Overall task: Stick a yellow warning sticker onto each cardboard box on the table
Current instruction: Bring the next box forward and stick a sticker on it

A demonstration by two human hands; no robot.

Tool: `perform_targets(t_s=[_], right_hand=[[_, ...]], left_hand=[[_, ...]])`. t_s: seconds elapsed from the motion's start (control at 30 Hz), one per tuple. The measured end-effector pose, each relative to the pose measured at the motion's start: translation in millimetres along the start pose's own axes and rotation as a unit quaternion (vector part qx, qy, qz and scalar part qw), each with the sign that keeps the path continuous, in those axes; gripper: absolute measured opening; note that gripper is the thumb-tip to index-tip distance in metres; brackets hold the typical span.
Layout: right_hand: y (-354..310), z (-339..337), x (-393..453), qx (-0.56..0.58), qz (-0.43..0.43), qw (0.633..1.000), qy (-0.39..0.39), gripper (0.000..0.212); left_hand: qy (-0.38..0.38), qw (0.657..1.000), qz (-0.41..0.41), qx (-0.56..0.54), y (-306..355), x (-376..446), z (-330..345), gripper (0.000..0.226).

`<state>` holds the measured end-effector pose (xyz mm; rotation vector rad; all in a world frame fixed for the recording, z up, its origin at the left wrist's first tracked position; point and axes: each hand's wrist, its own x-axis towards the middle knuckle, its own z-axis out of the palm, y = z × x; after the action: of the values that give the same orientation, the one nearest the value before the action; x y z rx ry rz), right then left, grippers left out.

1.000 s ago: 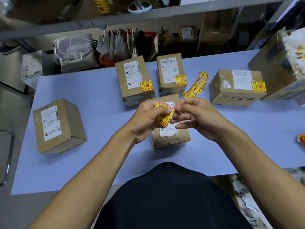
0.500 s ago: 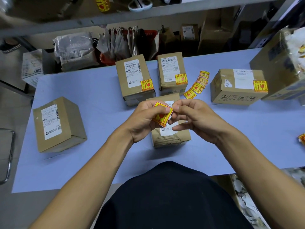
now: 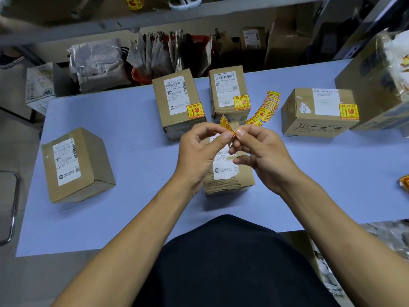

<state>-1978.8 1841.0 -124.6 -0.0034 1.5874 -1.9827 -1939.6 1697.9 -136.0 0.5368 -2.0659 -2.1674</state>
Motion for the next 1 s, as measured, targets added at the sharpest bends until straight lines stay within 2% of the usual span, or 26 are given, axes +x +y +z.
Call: perform_targets(t_s=[0.27,0.4,0.57,0.67,0.83,1.0], right_hand=[[5.5,-2.7,-2.9,-0.087,-0.078,0.992,0.047,0.014],[7.9,-4.6,-2.5,-0.156,-0.119,0.978,0.065,0.014],[10.3,-6.0,-0.1,-0.217,-0.14,0.963,0.073,0.013],[12.5,-4.8,1.3,-0.206,-0.12,0.968,0.073,0.017],[27.9,-20.6,14.8,-0.203,-0.065,0.97,0.115,0.02],[52.2,-67.3,28.6,-0.216,-0.001,0.956,0.199,0.017]], left_hand=[[-0.04,0.997,0.064,-0.003,7.3,-9.3,7.2,0.021],[-0.025,0.997,0.068,0.018,2.3,-8.9,8.6,0.014],[-0.014,0.997,0.067,0.027,2.3,-9.5,10.7,0.016],[-0.004,1.0,0.019,0.013,0.8,-8.8,14.1,0.017],[0.054,0.98,-0.172,-0.08,-8.4,0.3,17.0,0.016],[0.116,0.963,-0.213,-0.118,-16.8,6.4,9.3,0.011]])
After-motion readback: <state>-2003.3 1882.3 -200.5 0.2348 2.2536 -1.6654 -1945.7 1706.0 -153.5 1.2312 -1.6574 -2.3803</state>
